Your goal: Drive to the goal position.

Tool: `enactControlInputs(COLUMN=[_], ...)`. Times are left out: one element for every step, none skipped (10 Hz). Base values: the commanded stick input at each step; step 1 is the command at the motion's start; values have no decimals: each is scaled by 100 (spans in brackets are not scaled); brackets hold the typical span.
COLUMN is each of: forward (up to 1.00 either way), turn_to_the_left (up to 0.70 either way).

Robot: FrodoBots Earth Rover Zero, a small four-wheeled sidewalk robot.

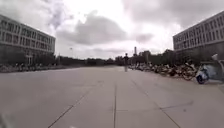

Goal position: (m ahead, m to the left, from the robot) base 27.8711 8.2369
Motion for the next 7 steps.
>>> enactControlInputs(forward=[70,70,70,70,70,70,70], turn_to_the_left=[0,0,0,0,0,0,0])
